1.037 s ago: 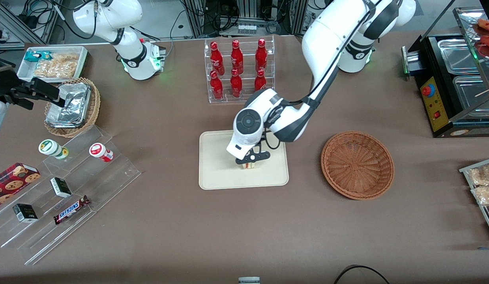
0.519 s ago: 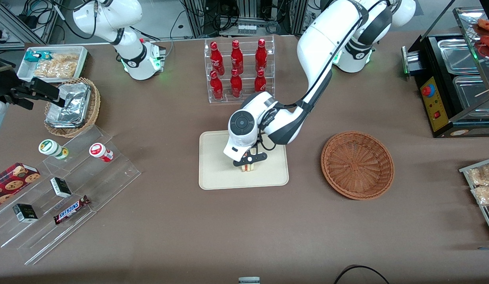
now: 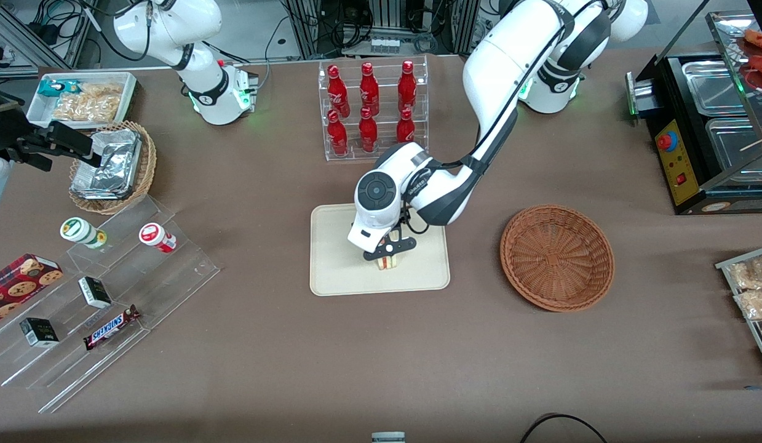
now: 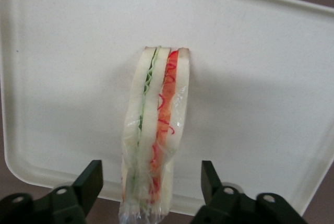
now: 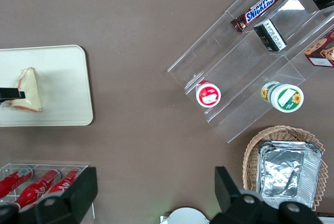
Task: Place sandwich from basket to tray
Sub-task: 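Lower the sandwich onto the tray and open the left gripper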
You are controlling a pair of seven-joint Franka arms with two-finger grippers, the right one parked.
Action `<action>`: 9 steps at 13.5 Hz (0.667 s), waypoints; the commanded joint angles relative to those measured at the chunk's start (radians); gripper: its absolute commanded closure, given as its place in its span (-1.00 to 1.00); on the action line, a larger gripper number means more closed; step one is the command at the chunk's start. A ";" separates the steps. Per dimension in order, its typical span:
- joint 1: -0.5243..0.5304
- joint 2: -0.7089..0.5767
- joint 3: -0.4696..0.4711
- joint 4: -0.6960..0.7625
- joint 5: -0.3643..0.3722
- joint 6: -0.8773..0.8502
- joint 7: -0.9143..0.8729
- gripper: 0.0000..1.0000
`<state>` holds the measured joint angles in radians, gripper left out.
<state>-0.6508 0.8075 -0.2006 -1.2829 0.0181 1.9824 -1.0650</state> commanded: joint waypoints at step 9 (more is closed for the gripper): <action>0.178 -0.250 0.078 -0.087 0.056 -0.278 0.197 -1.00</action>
<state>-0.5404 0.6370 -0.1148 -1.2926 0.0708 1.7145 -0.8809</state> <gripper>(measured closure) 0.000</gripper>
